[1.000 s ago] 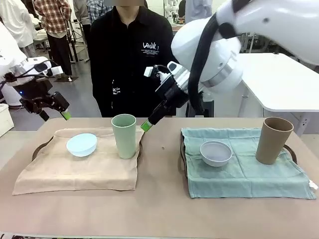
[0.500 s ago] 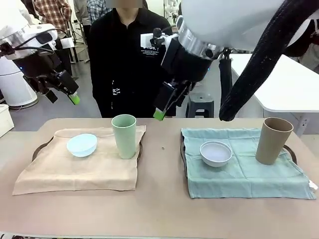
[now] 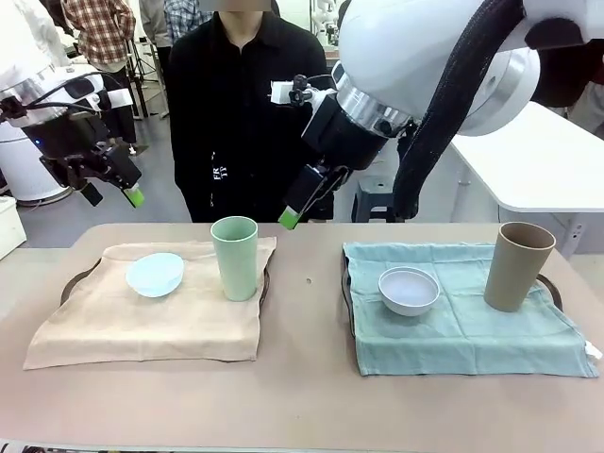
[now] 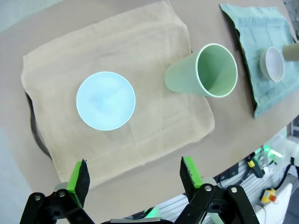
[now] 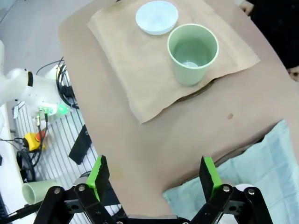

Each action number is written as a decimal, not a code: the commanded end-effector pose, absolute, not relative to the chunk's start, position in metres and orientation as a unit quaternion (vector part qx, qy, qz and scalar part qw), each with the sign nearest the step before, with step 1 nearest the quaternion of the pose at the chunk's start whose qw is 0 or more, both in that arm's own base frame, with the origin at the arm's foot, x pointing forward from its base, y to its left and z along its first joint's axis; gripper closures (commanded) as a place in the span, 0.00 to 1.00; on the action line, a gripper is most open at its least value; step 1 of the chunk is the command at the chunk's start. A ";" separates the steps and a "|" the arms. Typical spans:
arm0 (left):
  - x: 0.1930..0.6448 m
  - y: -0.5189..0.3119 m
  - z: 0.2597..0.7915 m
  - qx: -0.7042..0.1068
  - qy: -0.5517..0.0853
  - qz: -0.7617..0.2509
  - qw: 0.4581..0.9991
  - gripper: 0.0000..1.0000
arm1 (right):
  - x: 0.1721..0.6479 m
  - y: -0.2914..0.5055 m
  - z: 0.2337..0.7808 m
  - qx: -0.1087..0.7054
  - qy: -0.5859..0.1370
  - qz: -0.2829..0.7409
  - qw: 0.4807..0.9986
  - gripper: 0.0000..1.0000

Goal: Set up a tray with a mat and arrange the tableware.
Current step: Place the Picnic Bowl and Reusable plastic cup back onto the Handle tray in front of the human's position.

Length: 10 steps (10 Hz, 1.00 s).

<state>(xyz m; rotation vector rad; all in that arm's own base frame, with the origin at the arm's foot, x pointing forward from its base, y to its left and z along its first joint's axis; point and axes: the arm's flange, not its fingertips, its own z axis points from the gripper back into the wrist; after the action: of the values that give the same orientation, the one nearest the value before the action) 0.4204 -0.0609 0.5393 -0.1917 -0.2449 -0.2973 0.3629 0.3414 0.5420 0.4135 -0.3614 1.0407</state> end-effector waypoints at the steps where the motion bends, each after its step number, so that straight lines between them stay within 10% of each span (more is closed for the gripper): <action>1: 0.420 -0.062 0.541 -0.094 -0.131 -0.156 0.975 0.00 | 0.358 0.339 0.545 0.204 -0.173 0.495 0.826 0.00; 4: 0.420 -0.061 0.540 -0.095 -0.123 -0.148 0.977 0.00 | 0.360 0.343 0.546 0.195 -0.174 0.493 0.830 0.00; 9: 0.419 -0.059 0.550 -0.180 -0.081 -0.202 0.959 0.00 | 0.325 0.150 0.607 0.045 -0.084 0.157 0.983 0.00; 10: 0.411 -0.081 0.549 -0.174 -0.092 -0.220 0.955 0.00 | 0.361 0.199 0.570 0.090 -0.120 0.271 0.951 0.00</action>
<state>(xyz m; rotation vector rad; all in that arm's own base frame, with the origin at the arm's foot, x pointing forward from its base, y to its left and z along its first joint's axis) 0.4121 -0.0699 0.5502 -0.3621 -0.1733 -0.4294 0.3365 0.1468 0.5993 0.1224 -0.2247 0.4076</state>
